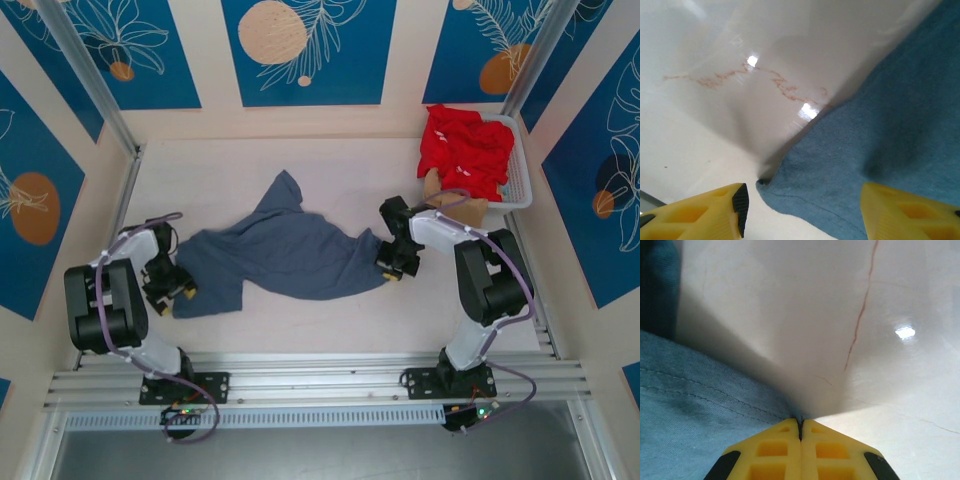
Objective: Fold and stack the t-shirts
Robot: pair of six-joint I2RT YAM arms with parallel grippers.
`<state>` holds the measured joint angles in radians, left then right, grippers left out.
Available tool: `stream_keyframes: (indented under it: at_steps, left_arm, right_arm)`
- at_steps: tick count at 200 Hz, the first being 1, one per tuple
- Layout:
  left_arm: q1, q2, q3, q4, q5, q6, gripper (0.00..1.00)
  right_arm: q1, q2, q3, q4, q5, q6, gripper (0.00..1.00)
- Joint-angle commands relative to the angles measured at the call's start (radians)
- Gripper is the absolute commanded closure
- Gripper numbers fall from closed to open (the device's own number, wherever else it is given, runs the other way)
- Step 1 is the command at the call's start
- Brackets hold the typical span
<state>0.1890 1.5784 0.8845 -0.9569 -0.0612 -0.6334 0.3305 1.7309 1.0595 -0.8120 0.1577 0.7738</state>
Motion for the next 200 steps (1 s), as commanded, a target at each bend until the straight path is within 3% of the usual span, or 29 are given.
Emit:
stream_keyframes:
  at_steps: [1,25,50,67,123,173,200]
  left_arm:
    - [0.005,0.045,-0.034,0.065,0.057,-0.042,0.43]
    - [-0.013,0.1,-0.03,0.146,0.116,-0.068,0.54]
    - [-0.043,0.129,0.001,0.169,0.137,-0.083,0.84]
    - [-0.051,0.088,0.016,0.166,0.137,-0.096,1.0]
    - [-0.065,-0.075,0.265,0.062,0.144,-0.17,1.0]
    - [-0.07,-0.165,0.611,0.08,0.134,-0.339,1.0]
    - [-0.071,-0.203,0.825,0.049,0.098,-0.358,1.0]
  right_arm:
    - [-0.008,-0.031,0.017,-0.038,0.006,0.014,1.0]
    - [-0.008,-0.046,0.016,-0.039,-0.004,0.018,1.0]
    - [-0.011,-0.077,0.016,-0.036,-0.006,0.022,1.0]
    - [-0.014,-0.105,0.028,-0.035,-0.01,0.023,1.0]
    - [-0.036,-0.228,0.199,-0.003,-0.063,-0.001,1.0]
    - [-0.075,-0.285,0.467,0.033,-0.083,-0.009,1.0]
    - [-0.08,-0.352,0.56,0.089,-0.095,-0.035,1.0]
